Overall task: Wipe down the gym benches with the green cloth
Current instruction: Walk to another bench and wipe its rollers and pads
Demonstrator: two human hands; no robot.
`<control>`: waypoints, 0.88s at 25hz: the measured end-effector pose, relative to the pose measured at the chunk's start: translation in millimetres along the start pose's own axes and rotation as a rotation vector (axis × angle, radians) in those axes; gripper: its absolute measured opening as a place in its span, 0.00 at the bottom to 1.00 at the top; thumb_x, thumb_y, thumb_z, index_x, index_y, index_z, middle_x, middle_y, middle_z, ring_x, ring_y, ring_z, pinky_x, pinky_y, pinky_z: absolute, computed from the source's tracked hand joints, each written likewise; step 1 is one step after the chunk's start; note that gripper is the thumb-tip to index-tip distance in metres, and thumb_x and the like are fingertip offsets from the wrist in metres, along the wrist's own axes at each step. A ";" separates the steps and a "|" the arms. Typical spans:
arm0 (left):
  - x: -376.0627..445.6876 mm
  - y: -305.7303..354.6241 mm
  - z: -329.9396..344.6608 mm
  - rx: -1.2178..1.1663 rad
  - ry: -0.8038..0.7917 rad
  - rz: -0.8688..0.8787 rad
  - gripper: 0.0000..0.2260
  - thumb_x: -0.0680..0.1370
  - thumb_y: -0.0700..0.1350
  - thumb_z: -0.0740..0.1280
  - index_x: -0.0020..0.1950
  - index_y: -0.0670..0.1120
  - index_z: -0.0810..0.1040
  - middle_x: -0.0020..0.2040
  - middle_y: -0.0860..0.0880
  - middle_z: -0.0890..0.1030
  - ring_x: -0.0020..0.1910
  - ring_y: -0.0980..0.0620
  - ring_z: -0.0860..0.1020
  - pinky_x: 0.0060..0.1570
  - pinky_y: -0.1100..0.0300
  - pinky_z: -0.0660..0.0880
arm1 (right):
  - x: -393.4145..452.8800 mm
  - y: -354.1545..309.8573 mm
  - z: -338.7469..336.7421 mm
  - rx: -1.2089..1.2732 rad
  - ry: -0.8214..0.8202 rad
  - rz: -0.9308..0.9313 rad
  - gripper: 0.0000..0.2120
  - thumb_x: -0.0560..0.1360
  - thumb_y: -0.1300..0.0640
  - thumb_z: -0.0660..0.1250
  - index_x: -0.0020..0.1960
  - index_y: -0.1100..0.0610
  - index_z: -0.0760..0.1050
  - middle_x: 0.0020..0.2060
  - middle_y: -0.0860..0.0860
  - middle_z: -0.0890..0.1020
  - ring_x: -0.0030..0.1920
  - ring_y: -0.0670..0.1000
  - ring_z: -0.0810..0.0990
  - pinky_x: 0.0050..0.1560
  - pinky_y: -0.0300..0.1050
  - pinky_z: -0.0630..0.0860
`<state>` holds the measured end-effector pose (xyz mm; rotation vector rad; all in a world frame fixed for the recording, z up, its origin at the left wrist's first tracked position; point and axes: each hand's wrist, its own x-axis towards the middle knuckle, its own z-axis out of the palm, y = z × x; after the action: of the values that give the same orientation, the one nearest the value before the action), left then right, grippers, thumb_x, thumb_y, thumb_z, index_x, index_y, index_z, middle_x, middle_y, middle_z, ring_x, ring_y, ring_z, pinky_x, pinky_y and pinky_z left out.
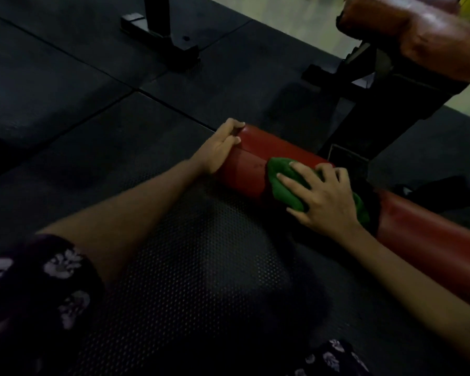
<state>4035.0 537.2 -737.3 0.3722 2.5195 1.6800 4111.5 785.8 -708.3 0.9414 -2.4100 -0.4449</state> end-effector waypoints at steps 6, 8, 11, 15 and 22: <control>1.7 6.6 -7.9 -0.139 -0.134 0.016 0.17 0.82 0.44 0.52 0.71 0.45 0.64 0.58 0.49 0.70 0.51 0.58 0.72 0.52 0.67 0.73 | 72.3 -41.0 4.4 -0.104 0.024 -0.087 0.31 0.64 0.38 0.69 0.64 0.50 0.74 0.60 0.53 0.77 0.51 0.59 0.71 0.46 0.51 0.70; 5.8 8.1 -11.7 -0.112 -0.159 -0.057 0.17 0.84 0.45 0.47 0.71 0.49 0.64 0.58 0.48 0.70 0.50 0.57 0.71 0.48 0.62 0.70 | 41.8 -26.5 9.1 -0.101 0.037 -0.216 0.34 0.63 0.39 0.71 0.65 0.51 0.73 0.61 0.54 0.76 0.50 0.59 0.70 0.46 0.52 0.67; 5.1 7.7 -5.5 -0.158 -0.145 -0.085 0.17 0.83 0.44 0.45 0.69 0.50 0.65 0.61 0.48 0.67 0.52 0.55 0.71 0.46 0.61 0.70 | -5.9 -25.2 8.5 -0.133 -0.013 -0.192 0.37 0.62 0.39 0.73 0.67 0.53 0.71 0.62 0.56 0.75 0.50 0.60 0.67 0.45 0.52 0.64; 6.1 6.0 -8.9 -0.155 -0.112 -0.038 0.16 0.83 0.44 0.45 0.66 0.50 0.67 0.62 0.46 0.68 0.54 0.55 0.71 0.51 0.63 0.71 | 51.1 -56.3 8.8 -0.164 0.031 -0.009 0.32 0.66 0.39 0.66 0.67 0.51 0.71 0.61 0.54 0.76 0.50 0.58 0.65 0.44 0.50 0.70; 3.3 15.6 -12.2 -0.115 -0.195 -0.150 0.16 0.83 0.46 0.45 0.66 0.57 0.66 0.62 0.50 0.67 0.53 0.53 0.70 0.45 0.57 0.69 | 4.7 -39.0 23.2 -0.262 0.034 -0.477 0.23 0.71 0.53 0.60 0.65 0.54 0.74 0.62 0.55 0.75 0.52 0.59 0.68 0.49 0.54 0.64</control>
<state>4031.6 532.8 -718.1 0.3115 2.2422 1.6360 4116.1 757.6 -743.9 1.3838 -2.0176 -0.8831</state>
